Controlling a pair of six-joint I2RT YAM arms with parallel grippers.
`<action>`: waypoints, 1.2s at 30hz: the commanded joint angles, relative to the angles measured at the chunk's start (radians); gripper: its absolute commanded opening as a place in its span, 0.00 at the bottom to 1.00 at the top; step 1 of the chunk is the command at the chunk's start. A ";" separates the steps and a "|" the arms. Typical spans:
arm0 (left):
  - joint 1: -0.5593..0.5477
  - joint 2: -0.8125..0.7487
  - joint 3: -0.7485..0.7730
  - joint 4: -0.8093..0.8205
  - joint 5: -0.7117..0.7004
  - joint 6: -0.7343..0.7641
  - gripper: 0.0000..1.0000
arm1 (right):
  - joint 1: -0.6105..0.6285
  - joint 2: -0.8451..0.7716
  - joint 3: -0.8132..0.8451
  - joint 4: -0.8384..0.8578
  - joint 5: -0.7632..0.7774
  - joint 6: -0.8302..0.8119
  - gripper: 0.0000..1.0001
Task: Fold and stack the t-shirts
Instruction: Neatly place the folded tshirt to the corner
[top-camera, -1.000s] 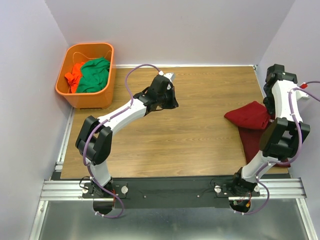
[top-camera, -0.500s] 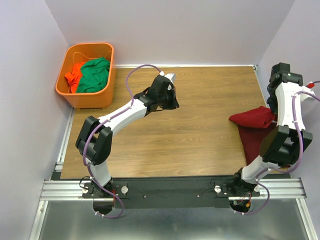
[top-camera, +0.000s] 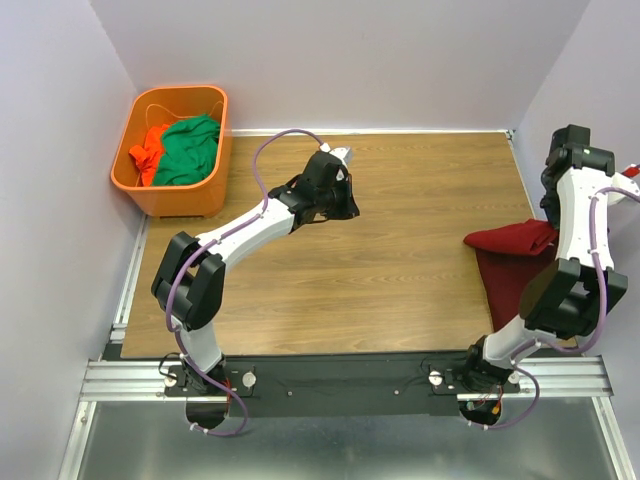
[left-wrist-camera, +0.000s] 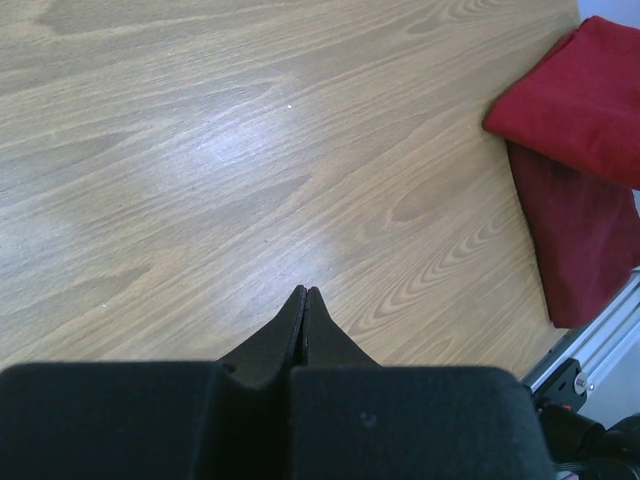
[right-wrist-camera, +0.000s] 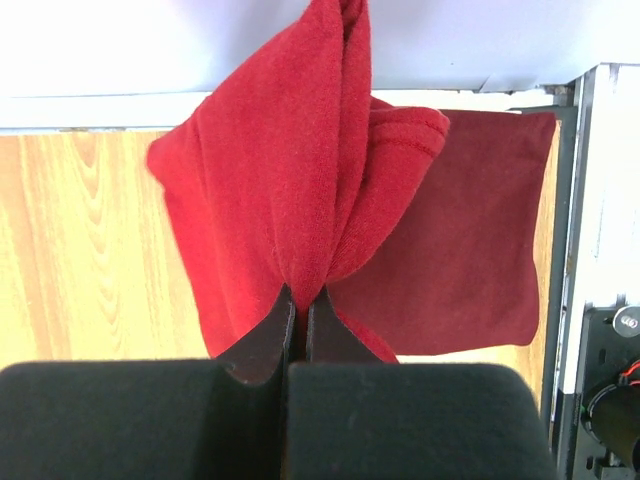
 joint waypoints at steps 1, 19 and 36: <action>-0.007 -0.033 0.025 -0.005 0.019 0.017 0.00 | -0.018 -0.059 0.035 -0.056 0.074 -0.004 0.01; -0.041 -0.040 -0.018 0.044 0.044 0.020 0.00 | -0.038 -0.220 -0.170 -0.056 0.043 -0.074 0.09; -0.050 -0.101 -0.032 0.056 0.041 0.023 0.00 | -0.038 -0.428 -0.336 0.304 -0.337 -0.381 1.00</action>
